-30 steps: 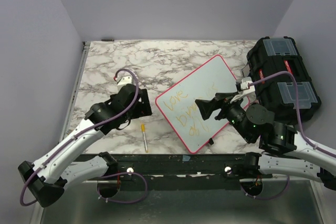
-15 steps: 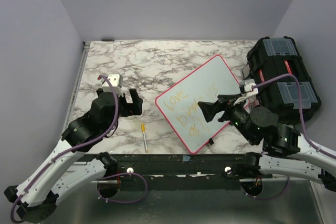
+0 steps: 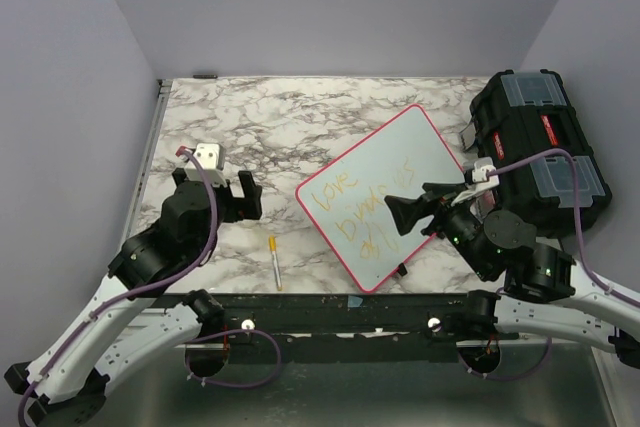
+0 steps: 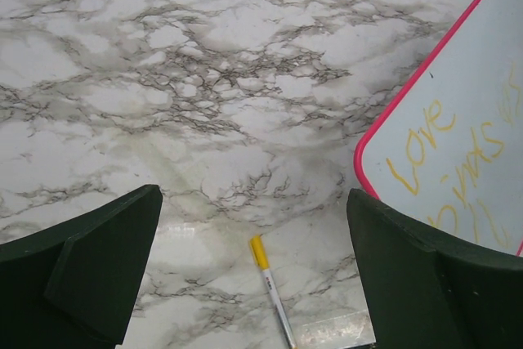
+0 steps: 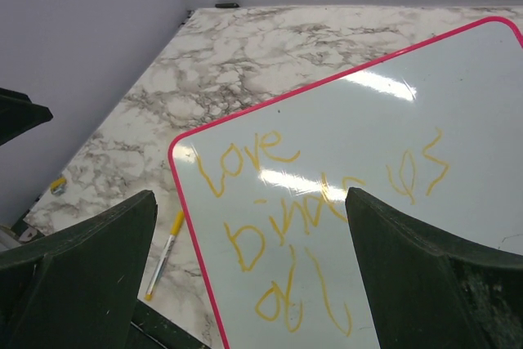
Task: Write a sentence on the whiteboard
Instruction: Reset both arms
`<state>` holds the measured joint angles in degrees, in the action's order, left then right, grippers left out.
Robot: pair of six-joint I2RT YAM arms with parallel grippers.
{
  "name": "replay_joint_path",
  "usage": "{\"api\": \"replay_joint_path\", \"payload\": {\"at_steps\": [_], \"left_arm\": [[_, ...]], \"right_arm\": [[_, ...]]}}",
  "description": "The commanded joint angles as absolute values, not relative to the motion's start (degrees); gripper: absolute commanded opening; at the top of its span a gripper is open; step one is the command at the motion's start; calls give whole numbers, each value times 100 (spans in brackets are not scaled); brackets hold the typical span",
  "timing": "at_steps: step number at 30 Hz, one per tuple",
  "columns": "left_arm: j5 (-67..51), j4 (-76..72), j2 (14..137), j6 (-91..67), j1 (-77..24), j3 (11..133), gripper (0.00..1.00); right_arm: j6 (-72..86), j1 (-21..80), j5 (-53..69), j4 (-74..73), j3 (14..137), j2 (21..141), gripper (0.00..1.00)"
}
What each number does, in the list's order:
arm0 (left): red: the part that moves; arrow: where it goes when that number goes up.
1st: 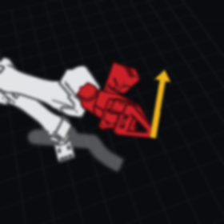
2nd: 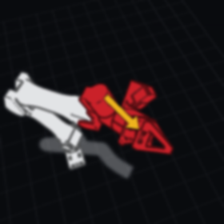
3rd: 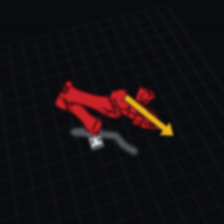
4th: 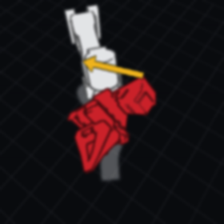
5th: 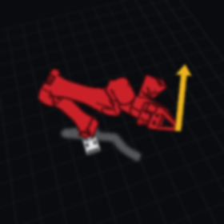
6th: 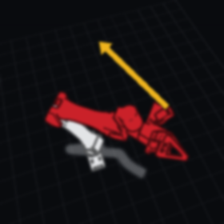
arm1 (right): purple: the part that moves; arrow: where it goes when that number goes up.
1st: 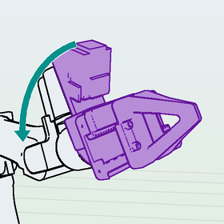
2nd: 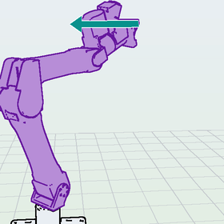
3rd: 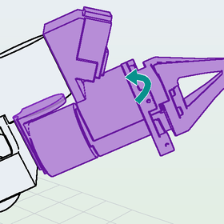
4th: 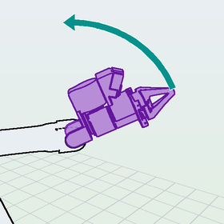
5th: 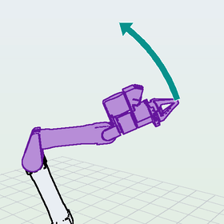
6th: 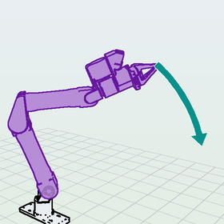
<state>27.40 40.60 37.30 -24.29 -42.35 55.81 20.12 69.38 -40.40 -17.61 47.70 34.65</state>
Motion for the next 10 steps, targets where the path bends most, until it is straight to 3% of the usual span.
{"api": "replay_joint_path", "payload": {"at_steps": [1, 10], "left_arm": [[3287, 4144, 3380, -1982, -4219, 5249, 99], [3028, 3762, 2875, -2036, -4223, 4847, 98]], "right_arm": [[1760, 6965, -4328, -1663, 4886, 3430, 100], [1635, 6961, -4122, -1319, 4776, 3355, 100]]}}
